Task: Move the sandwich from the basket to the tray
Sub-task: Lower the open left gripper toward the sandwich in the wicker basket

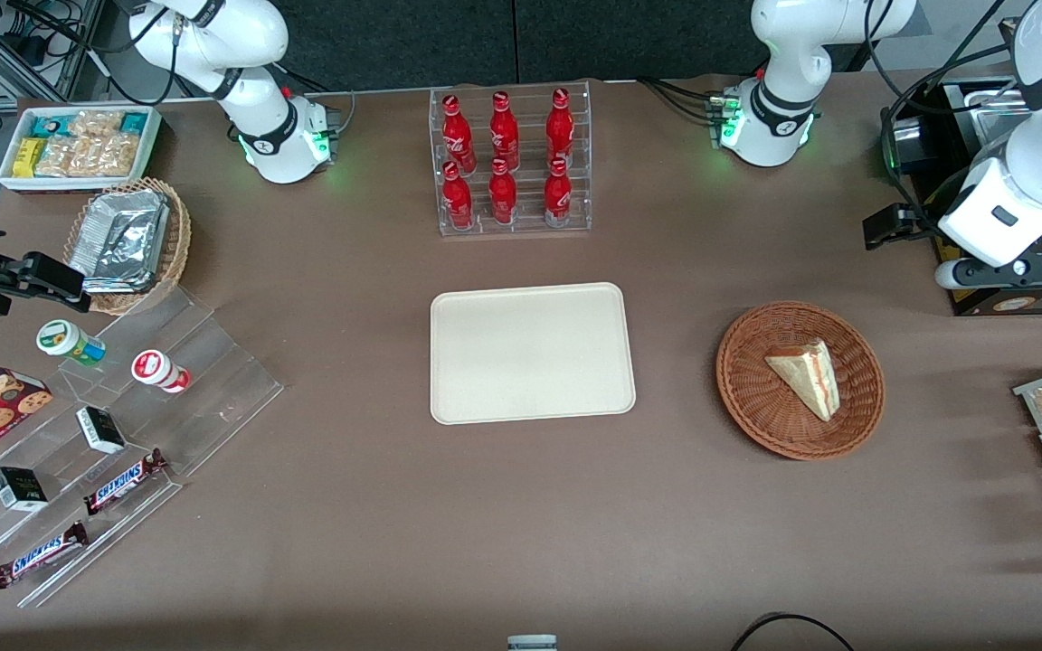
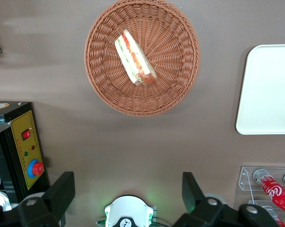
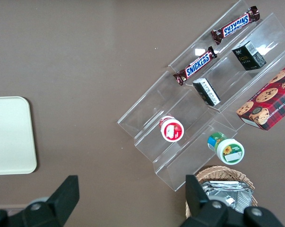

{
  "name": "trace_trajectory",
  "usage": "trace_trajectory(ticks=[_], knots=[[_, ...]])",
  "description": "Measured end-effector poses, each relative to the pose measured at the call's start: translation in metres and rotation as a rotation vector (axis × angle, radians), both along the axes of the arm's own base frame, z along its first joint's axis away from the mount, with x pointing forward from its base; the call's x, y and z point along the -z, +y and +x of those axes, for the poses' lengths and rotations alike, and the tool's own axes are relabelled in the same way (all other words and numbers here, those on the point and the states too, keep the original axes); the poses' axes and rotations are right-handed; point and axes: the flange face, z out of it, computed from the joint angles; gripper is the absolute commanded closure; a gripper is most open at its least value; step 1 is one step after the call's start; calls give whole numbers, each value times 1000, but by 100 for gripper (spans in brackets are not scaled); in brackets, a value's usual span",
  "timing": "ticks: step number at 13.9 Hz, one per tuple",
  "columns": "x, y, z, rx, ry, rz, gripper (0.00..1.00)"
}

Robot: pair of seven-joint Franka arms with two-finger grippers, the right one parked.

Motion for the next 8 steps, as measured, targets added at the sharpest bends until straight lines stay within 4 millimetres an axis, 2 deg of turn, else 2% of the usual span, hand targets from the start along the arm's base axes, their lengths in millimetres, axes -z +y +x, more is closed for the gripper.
trace_trajectory(ticks=[2,4,6,8], knots=[[-3,0,1,0,-9,-1,0],[5,1,5,-1,-10,-1,0],[33,1,17,-4,-22,-3,0],[69,2,28,-24,-49,-5,0]])
